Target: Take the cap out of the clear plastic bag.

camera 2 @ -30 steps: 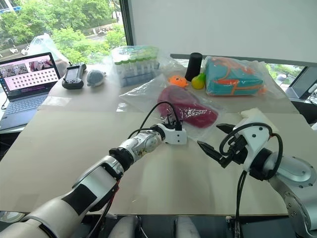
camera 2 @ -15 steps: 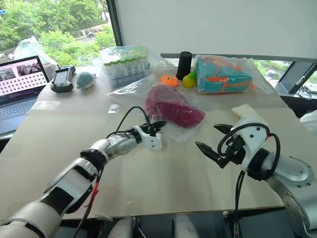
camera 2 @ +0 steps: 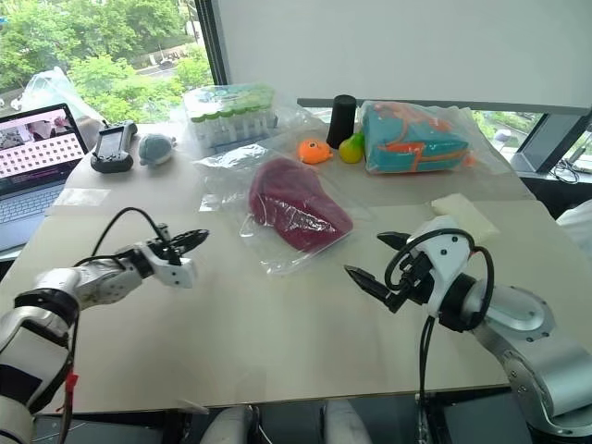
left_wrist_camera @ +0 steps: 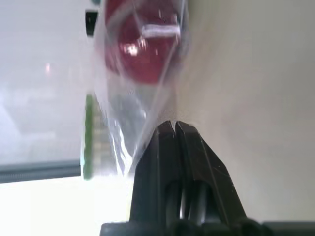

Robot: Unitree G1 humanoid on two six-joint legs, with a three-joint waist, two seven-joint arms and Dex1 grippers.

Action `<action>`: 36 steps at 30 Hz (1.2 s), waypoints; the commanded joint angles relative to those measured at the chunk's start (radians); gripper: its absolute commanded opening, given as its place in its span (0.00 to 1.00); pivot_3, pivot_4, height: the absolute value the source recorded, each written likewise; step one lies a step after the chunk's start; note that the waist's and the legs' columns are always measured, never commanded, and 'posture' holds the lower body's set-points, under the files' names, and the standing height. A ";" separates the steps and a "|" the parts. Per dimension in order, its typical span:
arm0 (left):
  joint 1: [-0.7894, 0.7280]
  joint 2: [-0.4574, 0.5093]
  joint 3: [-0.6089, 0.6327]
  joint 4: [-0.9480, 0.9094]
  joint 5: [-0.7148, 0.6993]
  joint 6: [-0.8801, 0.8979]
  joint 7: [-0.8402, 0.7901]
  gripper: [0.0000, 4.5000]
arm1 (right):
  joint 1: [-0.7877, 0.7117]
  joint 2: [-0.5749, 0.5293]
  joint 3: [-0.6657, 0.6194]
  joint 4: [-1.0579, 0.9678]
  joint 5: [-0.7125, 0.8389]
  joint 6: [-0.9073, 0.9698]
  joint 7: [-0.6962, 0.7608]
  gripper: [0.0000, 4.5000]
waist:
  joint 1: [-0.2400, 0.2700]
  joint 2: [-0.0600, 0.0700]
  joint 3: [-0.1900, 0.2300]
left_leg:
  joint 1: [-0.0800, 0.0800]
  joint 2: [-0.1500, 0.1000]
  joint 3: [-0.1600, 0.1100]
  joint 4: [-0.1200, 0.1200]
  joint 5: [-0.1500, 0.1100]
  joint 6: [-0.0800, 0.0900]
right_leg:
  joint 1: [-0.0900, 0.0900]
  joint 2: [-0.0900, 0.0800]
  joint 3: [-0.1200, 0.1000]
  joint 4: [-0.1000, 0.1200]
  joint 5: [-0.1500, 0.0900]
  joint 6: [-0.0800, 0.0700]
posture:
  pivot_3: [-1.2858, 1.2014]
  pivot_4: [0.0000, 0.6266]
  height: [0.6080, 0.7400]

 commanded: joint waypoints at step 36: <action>0.028 -0.392 0.059 -0.322 -0.052 -0.051 -0.314 0.93 | -0.056 0.000 0.005 0.012 -0.026 -0.010 -0.008 1.00 | 0.061 0.000 0.000 | -0.016 -0.001 0.002 0.005 0.000 0.000 | -0.014 0.000 0.001 0.001 0.004 -0.001 | 0.52 0.24 1.00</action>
